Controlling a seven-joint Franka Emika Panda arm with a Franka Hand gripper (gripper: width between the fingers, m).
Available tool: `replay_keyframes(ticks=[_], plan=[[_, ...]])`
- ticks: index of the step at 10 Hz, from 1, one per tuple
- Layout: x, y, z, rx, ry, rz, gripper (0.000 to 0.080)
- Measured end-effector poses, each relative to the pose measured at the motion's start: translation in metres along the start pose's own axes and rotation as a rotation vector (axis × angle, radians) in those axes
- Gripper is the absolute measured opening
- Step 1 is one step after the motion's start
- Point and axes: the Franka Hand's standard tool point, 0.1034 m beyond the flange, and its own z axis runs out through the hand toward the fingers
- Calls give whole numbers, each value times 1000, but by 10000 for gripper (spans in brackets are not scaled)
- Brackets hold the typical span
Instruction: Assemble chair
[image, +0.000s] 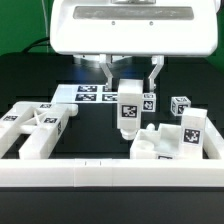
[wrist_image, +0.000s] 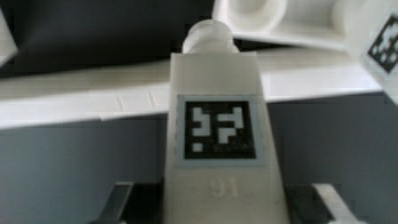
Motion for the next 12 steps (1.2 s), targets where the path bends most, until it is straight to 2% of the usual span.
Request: replay_keyframes(ticks=[2, 3, 7, 9, 12], plan=[[-6, -9, -3, 8, 111, -9, 291], [-11, -9, -2, 7, 84, -9, 291], [-13, -10, 0, 7, 82, -16, 291], [-22, -18, 4, 9, 74, -21, 291], [-26, -16, 9, 3, 68, -30, 291]])
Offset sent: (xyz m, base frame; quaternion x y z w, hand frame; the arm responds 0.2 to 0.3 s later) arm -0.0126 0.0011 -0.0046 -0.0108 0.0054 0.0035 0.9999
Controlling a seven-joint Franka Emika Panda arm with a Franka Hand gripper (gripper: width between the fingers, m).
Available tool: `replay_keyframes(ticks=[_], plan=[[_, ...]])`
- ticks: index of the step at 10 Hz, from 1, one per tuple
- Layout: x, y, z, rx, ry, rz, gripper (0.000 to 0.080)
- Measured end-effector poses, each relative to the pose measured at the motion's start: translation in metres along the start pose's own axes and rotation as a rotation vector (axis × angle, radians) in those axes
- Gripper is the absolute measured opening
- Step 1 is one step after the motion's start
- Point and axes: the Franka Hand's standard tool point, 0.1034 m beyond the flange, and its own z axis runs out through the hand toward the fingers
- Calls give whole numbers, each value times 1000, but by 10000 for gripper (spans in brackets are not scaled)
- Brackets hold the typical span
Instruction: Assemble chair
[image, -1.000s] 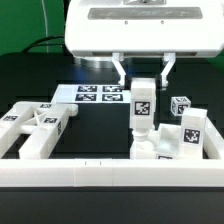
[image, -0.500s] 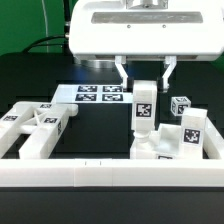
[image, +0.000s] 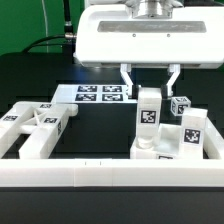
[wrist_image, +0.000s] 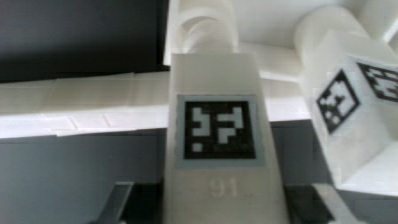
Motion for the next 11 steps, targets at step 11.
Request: replay_keyframes(ticks=[11], plan=[[-7, -1, 11, -8, 33, -31, 291]])
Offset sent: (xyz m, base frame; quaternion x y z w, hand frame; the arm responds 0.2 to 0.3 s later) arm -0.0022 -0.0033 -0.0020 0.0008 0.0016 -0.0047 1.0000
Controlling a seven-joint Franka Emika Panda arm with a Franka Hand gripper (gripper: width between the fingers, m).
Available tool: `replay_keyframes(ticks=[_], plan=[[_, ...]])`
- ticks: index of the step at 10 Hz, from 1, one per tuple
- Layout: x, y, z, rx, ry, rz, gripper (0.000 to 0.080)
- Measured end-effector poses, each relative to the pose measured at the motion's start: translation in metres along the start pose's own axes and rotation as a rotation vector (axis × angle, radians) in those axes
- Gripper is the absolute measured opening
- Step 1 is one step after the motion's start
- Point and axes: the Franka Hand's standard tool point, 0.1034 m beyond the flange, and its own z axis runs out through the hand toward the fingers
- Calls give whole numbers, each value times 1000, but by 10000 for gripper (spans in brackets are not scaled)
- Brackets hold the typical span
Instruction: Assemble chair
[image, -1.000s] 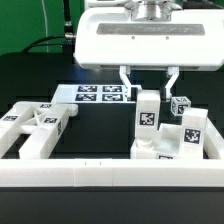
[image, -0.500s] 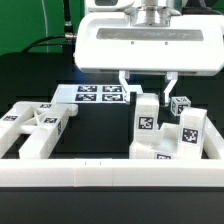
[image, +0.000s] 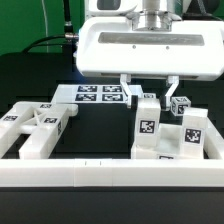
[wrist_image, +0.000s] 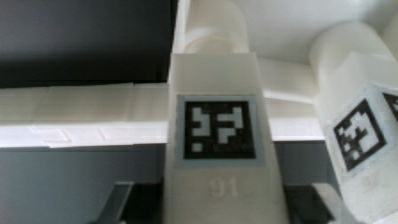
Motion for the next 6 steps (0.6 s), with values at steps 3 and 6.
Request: replay_keyframes(ticks=[3, 6], plan=[[0, 0, 0, 0, 0, -1, 586], [2, 0, -2, 1, 3, -3, 646]])
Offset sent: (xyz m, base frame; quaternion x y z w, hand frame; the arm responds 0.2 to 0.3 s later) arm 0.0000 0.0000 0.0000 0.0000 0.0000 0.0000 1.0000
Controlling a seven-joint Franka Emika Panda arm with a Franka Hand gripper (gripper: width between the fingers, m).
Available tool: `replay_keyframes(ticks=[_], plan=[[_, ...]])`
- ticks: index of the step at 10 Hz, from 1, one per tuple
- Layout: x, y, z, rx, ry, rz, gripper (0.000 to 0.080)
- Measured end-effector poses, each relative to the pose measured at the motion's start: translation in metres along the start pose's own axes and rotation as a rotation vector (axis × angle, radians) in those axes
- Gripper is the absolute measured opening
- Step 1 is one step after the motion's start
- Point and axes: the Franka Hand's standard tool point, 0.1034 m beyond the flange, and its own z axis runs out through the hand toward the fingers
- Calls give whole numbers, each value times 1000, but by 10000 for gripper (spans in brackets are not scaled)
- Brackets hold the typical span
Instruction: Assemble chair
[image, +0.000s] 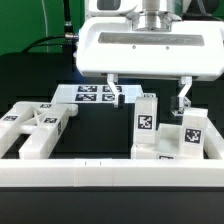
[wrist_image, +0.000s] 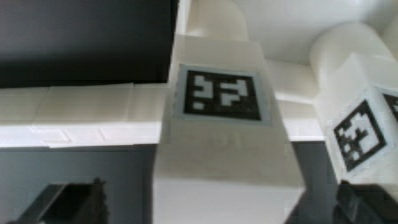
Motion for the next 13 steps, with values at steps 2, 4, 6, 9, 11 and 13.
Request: replay_keyframes(ticks=[2, 4, 6, 9, 11, 13], plan=[[11, 0, -10, 7, 10, -11, 648], [20, 0, -19, 14, 8, -19, 648], [17, -1, -17, 16, -21, -18, 648], [0, -2, -8, 21, -207, -15, 648], [0, 1, -8, 25, -349, -3, 648], [-4, 5, -10, 28, -466, 7, 648]])
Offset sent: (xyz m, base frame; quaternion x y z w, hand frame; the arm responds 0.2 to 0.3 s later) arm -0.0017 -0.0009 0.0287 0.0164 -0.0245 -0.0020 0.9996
